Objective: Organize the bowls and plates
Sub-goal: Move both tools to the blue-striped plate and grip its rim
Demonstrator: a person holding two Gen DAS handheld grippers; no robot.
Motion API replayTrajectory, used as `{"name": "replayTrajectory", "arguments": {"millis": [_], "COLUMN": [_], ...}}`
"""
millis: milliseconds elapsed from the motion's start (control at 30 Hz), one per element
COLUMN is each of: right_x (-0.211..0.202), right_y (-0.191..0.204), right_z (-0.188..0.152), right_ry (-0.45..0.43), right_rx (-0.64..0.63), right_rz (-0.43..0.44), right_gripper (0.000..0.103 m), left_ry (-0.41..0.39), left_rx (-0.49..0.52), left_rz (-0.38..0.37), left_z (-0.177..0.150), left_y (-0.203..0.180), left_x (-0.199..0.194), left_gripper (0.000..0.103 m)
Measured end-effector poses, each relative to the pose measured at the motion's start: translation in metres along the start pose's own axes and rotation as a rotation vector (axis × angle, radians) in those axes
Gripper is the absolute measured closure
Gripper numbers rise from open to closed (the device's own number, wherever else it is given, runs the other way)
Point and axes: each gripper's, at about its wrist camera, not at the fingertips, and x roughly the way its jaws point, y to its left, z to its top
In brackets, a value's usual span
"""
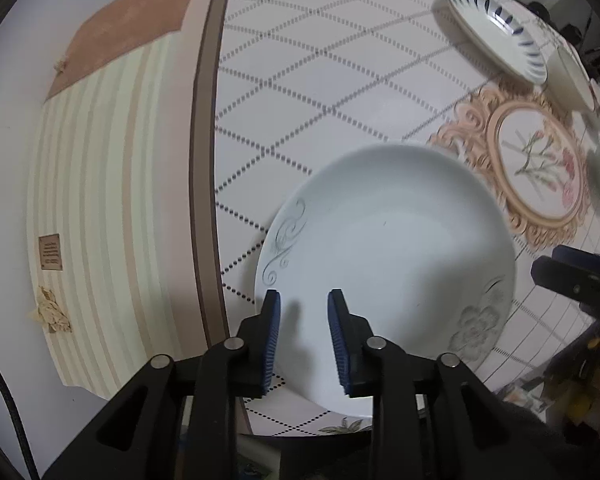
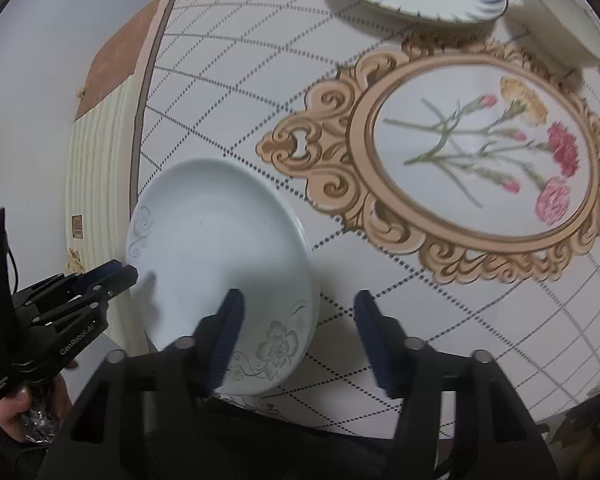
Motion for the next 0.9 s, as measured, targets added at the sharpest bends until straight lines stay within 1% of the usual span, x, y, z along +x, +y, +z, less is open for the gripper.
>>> {"name": "replayTrajectory", "arguments": {"millis": [33, 67, 100, 133, 167, 200, 233, 267, 333, 433, 467, 500, 533, 600, 633, 700, 767, 800, 833, 867, 900], "right_x": [-0.005, -0.010, -0.014, -0.019, -0.026, -0.031, -0.036, -0.043, -0.053, -0.074, -0.081, -0.085, -0.088, -0.087, -0.086, -0.079, -0.065, -0.059, -0.052, -0.046, -0.040], "right_y": [-0.001, -0.002, -0.001, -0.002, -0.003, -0.005, -0.008, -0.012, -0.021, -0.041, -0.048, -0.054, -0.062, -0.077, -0.086, -0.110, -0.136, -0.145, -0.155, -0.163, -0.171], "right_z": [0.002, 0.003, 0.005, 0.009, 0.013, 0.017, 0.022, 0.029, 0.042, 0.064, 0.073, 0.080, 0.089, 0.111, 0.120, 0.136, 0.149, 0.154, 0.157, 0.160, 0.164], "right_ry": [-0.009, -0.015, -0.026, -0.038, -0.051, -0.062, -0.075, -0.095, -0.130, -0.232, -0.272, -0.295, -0.308, -0.308, -0.306, -0.319, -0.303, -0.298, -0.295, -0.295, -0.294], "right_rx": [-0.002, -0.001, 0.000, 0.004, 0.008, 0.010, 0.016, 0.029, 0.049, 0.089, 0.106, 0.121, 0.140, 0.175, 0.205, 0.296, 0.389, 0.426, 0.461, 0.491, 0.512], "right_rz": [-0.009, -0.012, -0.016, -0.025, -0.036, -0.046, -0.060, -0.078, -0.116, -0.176, -0.183, -0.187, -0.193, -0.162, -0.143, -0.063, 0.040, 0.073, 0.103, 0.129, 0.146], "right_gripper": [0.030, 0.025, 0.017, 0.013, 0.012, 0.011, 0.006, 0.002, 0.000, 0.000, 0.000, 0.000, 0.000, 0.000, 0.000, 0.000, 0.000, 0.000, 0.001, 0.002, 0.006], "left_ry": [-0.011, -0.019, -0.025, -0.036, -0.051, -0.064, -0.083, -0.096, -0.137, -0.177, -0.180, -0.182, -0.182, -0.182, -0.179, -0.178, -0.176, -0.171, -0.163, -0.143, -0.126], "left_rx": [-0.004, -0.008, -0.009, -0.008, -0.005, -0.002, 0.007, 0.015, 0.047, 0.076, 0.080, 0.089, 0.093, 0.104, 0.111, 0.118, 0.137, 0.158, 0.169, 0.184, 0.189], "left_rz": [-0.004, -0.003, -0.002, -0.006, -0.003, 0.001, 0.002, 0.002, -0.004, -0.013, -0.013, -0.021, -0.030, -0.037, -0.058, -0.081, -0.106, -0.122, -0.133, -0.154, -0.157], "left_z": [0.002, 0.006, 0.009, 0.015, 0.022, 0.030, 0.039, 0.046, 0.069, 0.107, 0.117, 0.135, 0.145, 0.177, 0.195, 0.222, 0.248, 0.266, 0.275, 0.292, 0.302], "left_y": [-0.002, -0.005, -0.008, -0.012, -0.017, -0.020, -0.026, -0.030, -0.044, -0.060, -0.067, -0.075, -0.080, -0.093, -0.098, -0.108, -0.117, -0.124, -0.127, -0.135, -0.139], "left_x": [-0.005, -0.009, -0.012, -0.017, -0.022, -0.027, -0.033, -0.037, -0.049, -0.056, -0.055, -0.055, -0.054, -0.050, -0.047, -0.039, -0.031, -0.024, -0.019, -0.009, -0.003], "left_gripper": [0.073, 0.067, 0.063, 0.056, 0.044, 0.034, 0.017, 0.008, 0.006, 0.006, 0.006, 0.006, 0.006, 0.006, 0.006, 0.006, 0.006, 0.006, 0.006, 0.006, 0.006]}}
